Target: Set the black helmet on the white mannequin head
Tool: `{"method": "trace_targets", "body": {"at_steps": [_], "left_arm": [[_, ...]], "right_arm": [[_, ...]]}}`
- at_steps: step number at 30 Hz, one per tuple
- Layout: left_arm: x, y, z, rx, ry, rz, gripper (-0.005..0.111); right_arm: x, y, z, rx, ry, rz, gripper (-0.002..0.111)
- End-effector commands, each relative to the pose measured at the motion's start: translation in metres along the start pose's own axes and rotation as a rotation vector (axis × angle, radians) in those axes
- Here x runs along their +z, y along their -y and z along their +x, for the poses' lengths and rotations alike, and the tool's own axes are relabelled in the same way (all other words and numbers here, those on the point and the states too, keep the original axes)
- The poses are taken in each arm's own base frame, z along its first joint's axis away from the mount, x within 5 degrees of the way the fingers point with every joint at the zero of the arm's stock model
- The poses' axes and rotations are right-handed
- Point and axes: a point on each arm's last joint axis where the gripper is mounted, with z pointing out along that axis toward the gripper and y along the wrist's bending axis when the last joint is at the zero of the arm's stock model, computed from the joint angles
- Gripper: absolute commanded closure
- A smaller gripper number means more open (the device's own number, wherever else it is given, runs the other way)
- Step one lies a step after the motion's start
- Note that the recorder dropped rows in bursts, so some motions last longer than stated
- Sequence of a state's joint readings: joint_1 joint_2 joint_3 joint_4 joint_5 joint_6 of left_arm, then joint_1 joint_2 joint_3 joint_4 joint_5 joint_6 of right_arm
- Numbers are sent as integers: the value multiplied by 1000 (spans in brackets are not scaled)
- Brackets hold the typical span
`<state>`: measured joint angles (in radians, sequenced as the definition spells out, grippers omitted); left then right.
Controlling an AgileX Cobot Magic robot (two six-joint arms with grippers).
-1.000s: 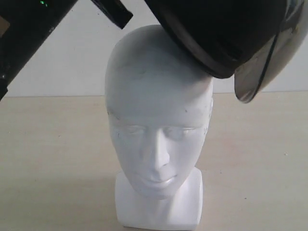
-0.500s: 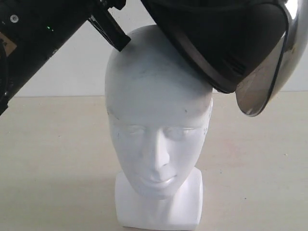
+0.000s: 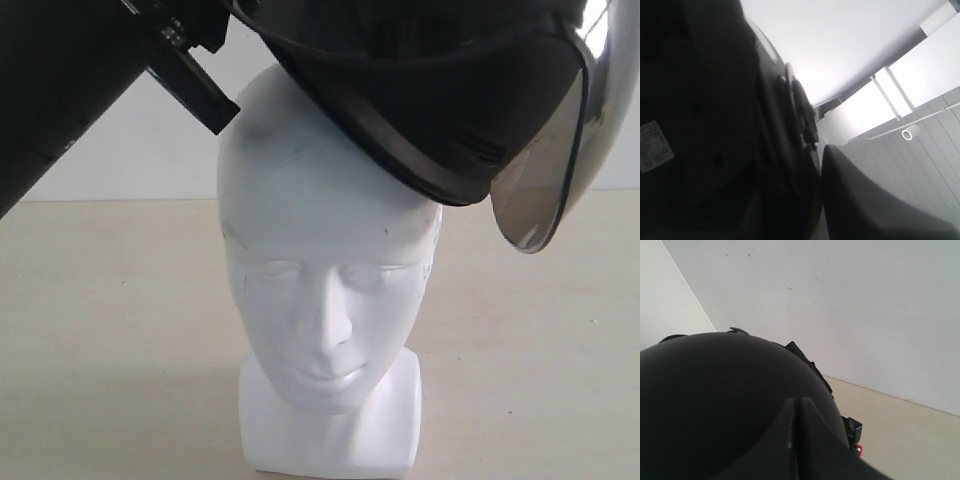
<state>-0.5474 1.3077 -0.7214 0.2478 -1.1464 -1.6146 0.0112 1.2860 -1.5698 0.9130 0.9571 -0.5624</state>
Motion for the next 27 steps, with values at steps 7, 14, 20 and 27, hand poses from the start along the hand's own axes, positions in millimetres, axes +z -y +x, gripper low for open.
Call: {"method": "trace_targets", "body": {"at_steps": [7,14,20,27], "left_arm": [[-3,20,-6,35,51,111,102],[-3,21,-6,37,48,113,102],[-22,23,-4,43,75,89,102],[-33,20,-3,40,99,65,102]], "right_arm": [[20,-26,7,-83,-38,-42,108],[21,-27,10,-83,-70,-32,108],[21,-30,13,-80,-94,-49,108],[33,-41,23,-87,-123,-72,108]]}}
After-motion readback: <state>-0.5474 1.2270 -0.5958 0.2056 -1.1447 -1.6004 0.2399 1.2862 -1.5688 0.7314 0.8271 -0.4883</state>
